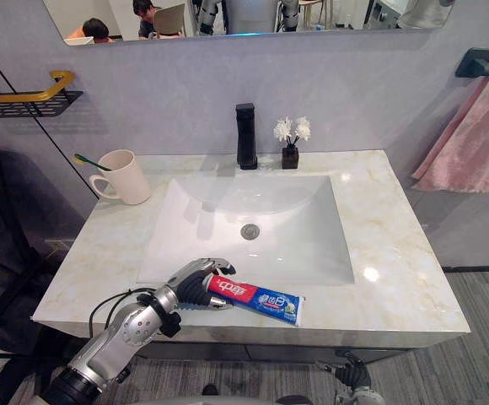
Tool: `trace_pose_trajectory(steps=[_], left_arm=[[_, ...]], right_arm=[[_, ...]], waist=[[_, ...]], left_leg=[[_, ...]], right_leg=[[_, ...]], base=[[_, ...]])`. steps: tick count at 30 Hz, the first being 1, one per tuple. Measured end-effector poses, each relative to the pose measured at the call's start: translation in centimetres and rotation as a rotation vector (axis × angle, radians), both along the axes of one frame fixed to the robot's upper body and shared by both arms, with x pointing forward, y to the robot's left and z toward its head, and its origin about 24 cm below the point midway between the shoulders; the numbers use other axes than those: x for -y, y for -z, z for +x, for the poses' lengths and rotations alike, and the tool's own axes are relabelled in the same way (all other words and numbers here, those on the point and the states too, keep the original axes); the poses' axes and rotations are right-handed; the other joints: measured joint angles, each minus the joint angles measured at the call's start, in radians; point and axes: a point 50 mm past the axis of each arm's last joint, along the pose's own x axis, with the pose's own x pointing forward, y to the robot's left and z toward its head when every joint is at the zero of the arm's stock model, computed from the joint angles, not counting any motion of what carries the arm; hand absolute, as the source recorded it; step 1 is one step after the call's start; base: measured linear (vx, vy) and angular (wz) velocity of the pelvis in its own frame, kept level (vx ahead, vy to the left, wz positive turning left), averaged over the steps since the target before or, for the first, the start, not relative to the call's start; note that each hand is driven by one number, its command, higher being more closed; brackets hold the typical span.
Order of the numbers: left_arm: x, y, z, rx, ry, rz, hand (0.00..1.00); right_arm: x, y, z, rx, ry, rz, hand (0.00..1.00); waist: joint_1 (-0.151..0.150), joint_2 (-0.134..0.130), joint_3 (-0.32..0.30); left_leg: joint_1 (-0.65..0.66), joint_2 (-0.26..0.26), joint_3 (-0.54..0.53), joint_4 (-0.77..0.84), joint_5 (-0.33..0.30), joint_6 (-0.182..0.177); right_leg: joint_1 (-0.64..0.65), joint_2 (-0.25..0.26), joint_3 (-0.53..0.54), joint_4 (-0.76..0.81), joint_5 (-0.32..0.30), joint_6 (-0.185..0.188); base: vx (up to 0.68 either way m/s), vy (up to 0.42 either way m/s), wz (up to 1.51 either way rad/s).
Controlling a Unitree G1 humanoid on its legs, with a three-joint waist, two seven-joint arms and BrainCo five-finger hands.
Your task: Organize washtable
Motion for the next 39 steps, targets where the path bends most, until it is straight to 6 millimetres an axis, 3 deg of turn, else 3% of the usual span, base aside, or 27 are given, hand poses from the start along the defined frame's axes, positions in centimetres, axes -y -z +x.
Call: trace_pose_trajectory(steps=[5, 14, 18, 21, 23, 26, 29, 33, 35, 36, 37, 38, 39], left_arm=[[0.3, -0.7, 1.0, 0.065, 0.016, 0.043, 1.0], [0.3, -0.6, 0.8, 0.075, 0.013, 0.044, 1.0], [-1.0, -0.2, 0.7, 0.067, -0.061, 0.033, 1.0], [-2.6, -0.1, 0.7, 0.058, -0.164, 0.024, 1.0], [-3.9, -0.5, 0.5, 0.069, -0.274, -0.032, 1.0], [-4.4, -2.1, 0.1, 0.122, -0.357, -0.143, 1.0], [-4.3, -4.4, -0.2, 0.211, -0.411, -0.273, 1.0], [-5.0, -6.3, -0.7, 0.291, -0.472, -0.379, 1.0], [-5.4, -6.7, -0.7, 0.309, -0.498, -0.406, 1.0], [-5.6, -7.2, -0.7, 0.32, -0.51, -0.444, 1.0], [-5.7, -7.6, -0.8, 0.335, -0.513, -0.465, 1.0], [-5.8, -8.3, -0.9, 0.361, -0.519, -0.515, 1.0], [-5.8, -8.4, -1.0, 0.365, -0.52, -0.524, 1.0]], right_arm=[[-0.2, -0.2, 0.8, 0.022, -0.014, 0.002, 0.0], [0.2, -0.3, 0.7, 0.029, 0.018, -0.002, 0.0], [2.1, -0.7, 0.2, 0.058, 0.165, -0.035, 0.0], [4.7, -2.0, -0.2, 0.114, 0.332, -0.103, 0.0], [7.2, -4.0, -0.5, 0.215, 0.49, -0.168, 0.0], [9.4, -7.2, -0.2, 0.365, 0.617, -0.256, 0.0], [10.7, -12.2, 1.3, 0.586, 0.644, -0.358, 0.0], [10.9, -16.5, 2.5, 0.764, 0.622, -0.429, 0.0], [10.7, -20.3, 3.5, 0.939, 0.574, -0.465, 0.0], [10.1, -24.3, 4.8, 1.142, 0.505, -0.485, 0.0], [9.5, -26.6, 5.8, 1.266, 0.441, -0.491, 0.0], [8.0, -30.9, 7.5, 1.499, 0.308, -0.471, 0.0], [7.7, -31.4, 7.8, 1.53, 0.289, -0.462, 0.0]], waist=[[-0.006, 0.003, -0.001], [-0.007, 0.003, -0.002], [-0.007, 0.004, -0.002], [-0.007, 0.004, -0.002], [-0.003, 0.004, -0.002], [-0.004, -0.003, -0.001], [-0.003, -0.01, -0.003], [-0.004, -0.012, -0.003], [-0.003, -0.011, -0.004], [-0.003, -0.01, -0.005], [-0.002, -0.012, -0.005], [0.002, -0.014, -0.013], [0.003, -0.014, -0.015]], left_leg=[[-0.001, 0.001, 0.023, 0.0, -0.001, 0.0], [0.0, 0.001, 0.028, 0.0, -0.001, 0.0], [0.01, 0.003, 0.05, 0.0, -0.004, 0.0], [0.012, 0.002, 0.057, 0.0, -0.006, 0.001], [0.012, 0.004, 0.079, 0.0, -0.016, -0.006], [0.011, 0.003, 0.086, 0.0, -0.013, 0.0], [0.012, 0.004, 0.1, 0.0, -0.016, 0.003], [0.013, 0.005, 0.121, 0.0, -0.023, 0.005], [0.013, 0.004, 0.129, 0.0, -0.026, 0.007], [0.013, 0.002, 0.13, 0.0, -0.026, 0.008], [0.012, 0.002, 0.13, 0.0, -0.026, 0.008], [0.011, 0.003, 0.128, 0.0, -0.026, 0.008], [0.011, 0.003, 0.127, 0.0, -0.026, 0.008]], right_leg=[[-0.013, -0.001, 0.026, -0.008, 0.01, 0.0], [-0.009, 0.0, 0.03, -0.013, 0.015, -0.001], [-0.012, 0.0, 0.052, -0.013, 0.018, -0.001], [-0.015, -0.002, 0.06, -0.013, 0.016, -0.003], [-0.028, -0.002, 0.084, -0.011, 0.015, -0.005], [-0.035, -0.002, 0.092, -0.002, 0.02, 0.003], [-0.045, -0.001, 0.107, 0.004, 0.02, 0.003], [-0.058, -0.001, 0.13, 0.007, 0.02, 0.003], [-0.062, -0.003, 0.137, 0.007, 0.022, 0.006], [-0.064, -0.004, 0.139, 0.007, 0.023, 0.007], [-0.065, -0.004, 0.138, 0.008, 0.023, 0.008], [-0.065, -0.003, 0.137, 0.011, 0.023, 0.008], [-0.065, -0.003, 0.136, 0.011, 0.023, 0.008]], base=[[-0.02, 0.005, -0.15], [0.0, -0.001, -0.01], [-0.03, 0.0, -0.15], [-0.03, 0.005, -0.11], [-0.01, 0.012, -0.25], [0.01, 0.005, -0.1], [0.01, 0.001, -0.13], [-0.01, 0.003, -0.16], [0.0, 0.013, -0.17], [0.0, 0.0, 0.0], [0.0, 0.0, 0.0], [-0.01, -0.004, 0.03], [0.0, -0.015, 0.06]])
